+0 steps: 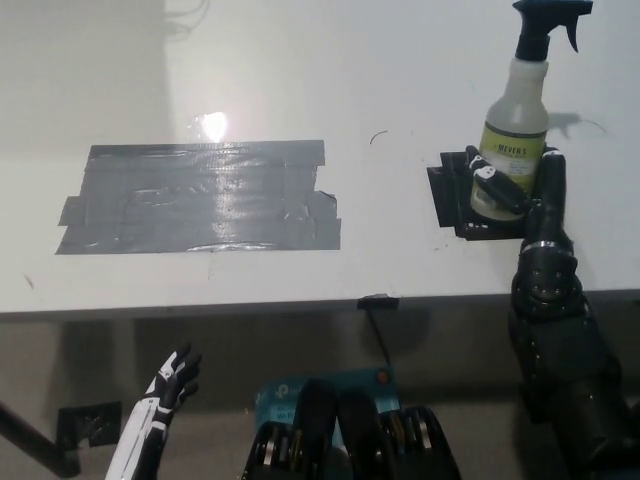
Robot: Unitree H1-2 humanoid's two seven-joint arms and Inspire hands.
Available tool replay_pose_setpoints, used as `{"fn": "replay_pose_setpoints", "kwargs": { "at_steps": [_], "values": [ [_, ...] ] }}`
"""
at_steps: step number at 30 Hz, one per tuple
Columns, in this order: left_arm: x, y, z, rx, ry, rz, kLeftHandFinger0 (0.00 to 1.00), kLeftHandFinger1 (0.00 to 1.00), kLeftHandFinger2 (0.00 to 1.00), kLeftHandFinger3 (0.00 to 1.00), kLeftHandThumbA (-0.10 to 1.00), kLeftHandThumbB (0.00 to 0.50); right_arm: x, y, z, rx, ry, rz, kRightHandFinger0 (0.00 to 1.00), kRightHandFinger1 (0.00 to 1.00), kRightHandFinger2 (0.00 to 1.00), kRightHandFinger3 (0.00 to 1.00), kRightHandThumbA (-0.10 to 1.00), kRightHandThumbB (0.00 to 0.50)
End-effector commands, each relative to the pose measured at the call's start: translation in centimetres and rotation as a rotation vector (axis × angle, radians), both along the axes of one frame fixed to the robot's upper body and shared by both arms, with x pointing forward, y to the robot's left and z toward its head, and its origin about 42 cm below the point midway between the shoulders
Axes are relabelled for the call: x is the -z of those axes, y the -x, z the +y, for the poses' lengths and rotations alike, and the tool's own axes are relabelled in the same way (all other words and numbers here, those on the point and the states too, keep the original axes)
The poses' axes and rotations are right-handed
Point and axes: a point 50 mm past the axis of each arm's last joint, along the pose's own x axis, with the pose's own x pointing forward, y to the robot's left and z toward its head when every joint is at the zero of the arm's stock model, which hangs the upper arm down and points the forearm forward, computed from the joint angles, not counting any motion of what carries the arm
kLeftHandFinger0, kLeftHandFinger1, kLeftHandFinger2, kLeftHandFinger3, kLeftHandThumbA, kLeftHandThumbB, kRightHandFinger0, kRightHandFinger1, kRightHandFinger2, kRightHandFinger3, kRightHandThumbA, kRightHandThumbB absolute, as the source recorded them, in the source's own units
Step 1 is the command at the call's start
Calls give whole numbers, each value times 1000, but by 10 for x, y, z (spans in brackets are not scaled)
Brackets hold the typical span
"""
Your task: A person hands a spray bottle to the robot which it grabs with its right hand and places on the black spot infront of it on the table
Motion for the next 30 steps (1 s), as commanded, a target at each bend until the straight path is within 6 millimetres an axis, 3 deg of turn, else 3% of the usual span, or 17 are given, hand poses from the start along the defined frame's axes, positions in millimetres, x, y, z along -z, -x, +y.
{"fn": "replay_pose_setpoints", "kwargs": {
  "at_steps": [1, 9, 12, 14, 22, 27, 30],
  "values": [
    [-10, 2, -1, 8, 19, -39, 1000, 1000, 1000, 1000, 1000, 0, -81, -19, 23, 65, -7, -423, 32, 171, 341, 136, 760, 437],
    [-8, 3, 0, 9, 10, -46, 1000, 1000, 1000, 1000, 1000, 0, -90, -14, 31, 78, -35, -531, 0, 65, 254, 151, 746, 418],
    [-9, 4, 0, 11, 12, -45, 1000, 1000, 1000, 1000, 1000, 0, -92, -13, 30, 97, -29, -545, 0, 42, 234, 138, 732, 434],
    [-10, 4, 0, 12, 12, -45, 1000, 1000, 1000, 1000, 1000, 1, -92, -12, 29, 115, -12, -553, 0, 15, 220, 147, 716, 406],
    [-10, 1, 1, 7, 10, -48, 1000, 1000, 1000, 1000, 1000, 1, -89, -13, 28, 132, -19, -540, 0, 22, 238, 174, 716, 414],
    [-13, -1, 1, 6, 8, -54, 1000, 1000, 1000, 1000, 1000, 6, -89, -16, 30, 142, 4, -535, 0, 0, 164, 91, 725, 411],
    [-13, -2, 2, 7, -1, -60, 1000, 1000, 1000, 1000, 1000, 6, -85, -17, 32, 140, 26, -525, 0, 0, 171, 60, 736, 395]
  ]
}}
